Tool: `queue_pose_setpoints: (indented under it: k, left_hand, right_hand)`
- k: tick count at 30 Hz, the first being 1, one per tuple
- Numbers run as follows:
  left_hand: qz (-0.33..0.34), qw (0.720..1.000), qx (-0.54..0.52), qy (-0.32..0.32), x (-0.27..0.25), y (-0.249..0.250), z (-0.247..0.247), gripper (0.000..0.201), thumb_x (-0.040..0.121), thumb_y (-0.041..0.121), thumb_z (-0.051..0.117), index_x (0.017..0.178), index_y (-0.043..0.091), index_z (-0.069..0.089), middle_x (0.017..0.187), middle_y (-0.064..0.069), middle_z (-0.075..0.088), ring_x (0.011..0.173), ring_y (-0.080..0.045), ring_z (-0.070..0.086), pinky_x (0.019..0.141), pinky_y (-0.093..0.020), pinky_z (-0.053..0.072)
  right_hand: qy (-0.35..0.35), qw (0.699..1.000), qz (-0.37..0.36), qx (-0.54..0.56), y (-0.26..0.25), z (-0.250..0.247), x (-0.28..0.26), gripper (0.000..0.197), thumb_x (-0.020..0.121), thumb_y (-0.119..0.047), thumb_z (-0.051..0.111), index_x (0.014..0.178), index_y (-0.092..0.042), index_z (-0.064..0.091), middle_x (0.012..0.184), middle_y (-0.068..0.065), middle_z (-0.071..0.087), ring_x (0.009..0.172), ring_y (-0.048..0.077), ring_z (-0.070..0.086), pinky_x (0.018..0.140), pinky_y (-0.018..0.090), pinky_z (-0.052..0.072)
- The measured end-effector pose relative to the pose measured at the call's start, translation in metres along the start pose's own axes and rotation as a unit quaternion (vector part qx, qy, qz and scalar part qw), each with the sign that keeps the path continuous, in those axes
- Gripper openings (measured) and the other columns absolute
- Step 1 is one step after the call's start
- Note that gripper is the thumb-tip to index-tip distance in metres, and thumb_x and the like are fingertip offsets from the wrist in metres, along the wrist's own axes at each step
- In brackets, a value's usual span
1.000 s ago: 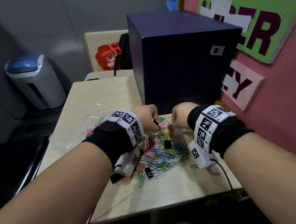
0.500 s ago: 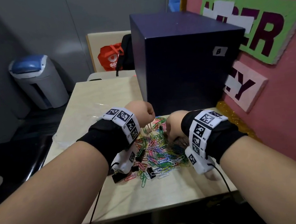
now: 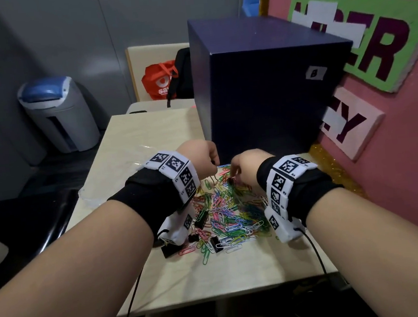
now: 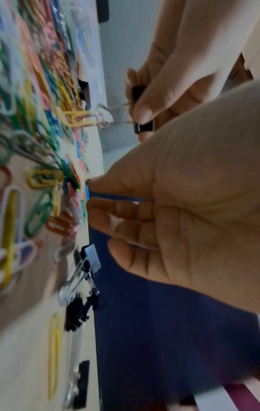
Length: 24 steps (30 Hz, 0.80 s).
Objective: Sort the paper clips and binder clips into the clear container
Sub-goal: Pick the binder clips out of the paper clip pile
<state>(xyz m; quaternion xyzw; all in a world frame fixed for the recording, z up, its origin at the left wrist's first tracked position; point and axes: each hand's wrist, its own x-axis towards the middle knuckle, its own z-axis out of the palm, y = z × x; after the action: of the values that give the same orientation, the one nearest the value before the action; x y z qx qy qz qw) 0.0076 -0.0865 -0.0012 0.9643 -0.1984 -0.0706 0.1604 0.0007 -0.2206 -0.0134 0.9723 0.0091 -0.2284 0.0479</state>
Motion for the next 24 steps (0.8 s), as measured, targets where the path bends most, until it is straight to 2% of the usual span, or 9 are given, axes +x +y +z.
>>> queue_pose_setpoints:
  k: [3,7,8,11,14,16,19,21,24]
  left_hand:
    - [-0.007,1.0,0.008,-0.002,0.0,-0.004,0.0,0.014,0.085,0.01,0.062,0.088,0.023,0.063,0.079,0.009,0.055,0.079,-0.015,0.054,0.065,-0.026,0.042]
    - [-0.007,1.0,0.008,0.007,-0.001,-0.01,-0.001,0.016,0.084,0.011,0.065,0.084,0.026,0.058,0.077,0.009,0.054,0.077,-0.016,0.055,0.064,-0.025,0.041]
    - [-0.008,1.0,0.009,0.008,-0.002,-0.011,-0.001,0.017,0.083,0.011,0.066,0.084,0.026,0.058,0.078,0.008,0.055,0.077,-0.016,0.054,0.064,-0.025,0.041]
    - [-0.009,1.0,0.009,0.008,-0.002,-0.012,-0.001,0.017,0.083,0.012,0.066,0.084,0.027,0.058,0.082,0.006,0.058,0.078,-0.016,0.056,0.065,-0.025,0.042]
    - [-0.006,1.0,0.01,0.005,-0.003,-0.011,-0.001,0.018,0.083,0.012,0.066,0.084,0.027,0.057,0.084,0.005,0.058,0.079,-0.016,0.056,0.066,-0.025,0.043]
    - [-0.005,1.0,0.011,0.002,-0.004,-0.011,0.0,0.018,0.084,0.012,0.065,0.084,0.027,0.056,0.084,0.005,0.057,0.079,-0.017,0.056,0.066,-0.026,0.043]
    - [-0.004,1.0,0.011,0.002,-0.004,-0.01,0.001,0.017,0.084,0.012,0.064,0.084,0.027,0.057,0.083,0.006,0.057,0.079,-0.017,0.055,0.065,-0.026,0.042]
    - [-0.005,1.0,0.013,0.002,-0.004,-0.011,0.001,0.017,0.083,0.011,0.064,0.085,0.027,0.057,0.083,0.006,0.057,0.079,-0.017,0.055,0.066,-0.026,0.042]
    - [-0.007,1.0,0.014,0.003,-0.004,-0.01,0.002,0.017,0.084,0.01,0.062,0.085,0.026,0.057,0.073,0.01,0.051,0.078,-0.017,0.054,0.065,-0.026,0.041]
  right_hand:
    - [-0.033,0.999,-0.012,-0.033,-0.012,0.002,0.004,0.042,0.098,-0.018,0.051,0.14,-0.016,0.048,0.14,0.008,0.051,0.123,0.026,0.054,0.095,0.031,0.045]
    - [-0.025,0.998,-0.002,-0.056,-0.016,0.012,0.011,0.036,0.094,-0.018,0.056,0.13,-0.014,0.057,0.131,0.005,0.058,0.096,0.021,0.055,0.077,0.028,0.043]
    - [-0.025,0.998,0.005,-0.052,-0.016,0.012,0.012,0.035,0.094,-0.018,0.056,0.129,-0.014,0.058,0.13,0.005,0.059,0.098,0.021,0.058,0.078,0.029,0.045]
    - [-0.032,0.999,0.028,-0.034,-0.015,0.013,0.017,0.036,0.097,-0.022,0.053,0.13,-0.012,0.058,0.132,0.005,0.058,0.119,0.024,0.058,0.094,0.031,0.047]
    - [-0.039,0.998,0.03,-0.041,-0.014,0.015,0.016,0.037,0.098,-0.021,0.052,0.131,-0.007,0.056,0.133,0.008,0.058,0.121,0.025,0.057,0.097,0.032,0.045]
    - [-0.023,0.998,0.019,-0.046,-0.014,0.016,0.013,0.034,0.096,-0.021,0.054,0.127,-0.009,0.059,0.128,0.007,0.061,0.107,0.024,0.06,0.089,0.03,0.048]
    - [0.001,0.999,0.008,-0.033,-0.014,0.017,0.006,0.031,0.094,-0.023,0.056,0.122,-0.011,0.062,0.123,0.005,0.063,0.09,0.021,0.054,0.075,0.027,0.044]
    - [0.027,1.0,0.001,-0.006,-0.013,0.015,0.001,0.031,0.092,-0.025,0.055,0.118,-0.011,0.063,0.118,0.006,0.065,0.092,0.022,0.058,0.073,0.028,0.045]
    - [0.07,0.996,-0.008,0.054,-0.009,0.014,-0.007,0.027,0.089,-0.027,0.056,0.112,-0.013,0.064,0.11,0.006,0.066,0.097,0.023,0.062,0.075,0.028,0.049]
